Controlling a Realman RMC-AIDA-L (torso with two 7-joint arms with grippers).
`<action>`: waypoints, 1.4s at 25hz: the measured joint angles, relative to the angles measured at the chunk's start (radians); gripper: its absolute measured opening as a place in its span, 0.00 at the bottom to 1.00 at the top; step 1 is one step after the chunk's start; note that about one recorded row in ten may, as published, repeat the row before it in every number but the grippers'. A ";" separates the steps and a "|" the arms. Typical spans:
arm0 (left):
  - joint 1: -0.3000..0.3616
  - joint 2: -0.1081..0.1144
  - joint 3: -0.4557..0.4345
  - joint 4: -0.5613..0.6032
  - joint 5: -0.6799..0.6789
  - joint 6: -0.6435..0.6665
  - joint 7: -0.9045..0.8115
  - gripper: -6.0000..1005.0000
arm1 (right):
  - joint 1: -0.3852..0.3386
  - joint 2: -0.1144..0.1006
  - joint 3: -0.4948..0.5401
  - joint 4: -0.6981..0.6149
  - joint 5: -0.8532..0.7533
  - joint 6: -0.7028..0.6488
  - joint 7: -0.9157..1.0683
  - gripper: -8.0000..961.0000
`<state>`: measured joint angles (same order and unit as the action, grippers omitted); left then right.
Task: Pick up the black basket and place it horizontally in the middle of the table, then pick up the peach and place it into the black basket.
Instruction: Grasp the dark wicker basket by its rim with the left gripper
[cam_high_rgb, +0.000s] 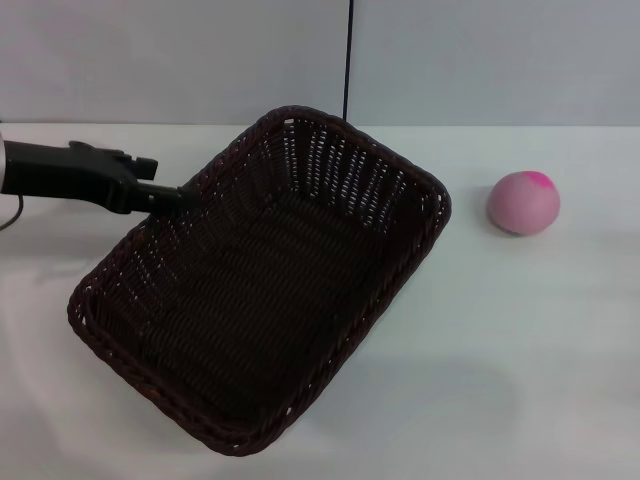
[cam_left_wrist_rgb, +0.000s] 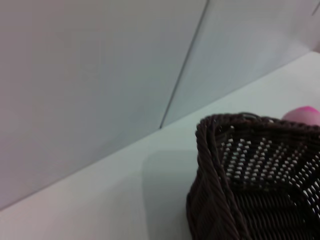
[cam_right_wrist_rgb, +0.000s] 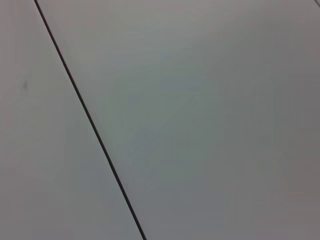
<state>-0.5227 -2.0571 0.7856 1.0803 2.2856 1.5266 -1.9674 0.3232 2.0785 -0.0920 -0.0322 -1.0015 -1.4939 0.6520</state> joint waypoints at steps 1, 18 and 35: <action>0.003 0.000 0.010 0.000 0.000 0.000 -0.003 0.80 | 0.000 0.000 0.000 0.000 0.000 0.001 0.000 0.52; -0.004 0.000 0.112 -0.017 0.062 -0.006 -0.054 0.71 | 0.002 0.000 0.007 0.004 0.000 0.025 0.000 0.52; -0.008 0.000 0.104 -0.003 0.037 -0.016 -0.001 0.22 | 0.005 0.000 0.026 0.006 0.000 0.032 0.000 0.52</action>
<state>-0.5308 -2.0567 0.8900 1.0772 2.3229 1.5102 -1.9684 0.3278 2.0785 -0.0660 -0.0260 -1.0017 -1.4622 0.6519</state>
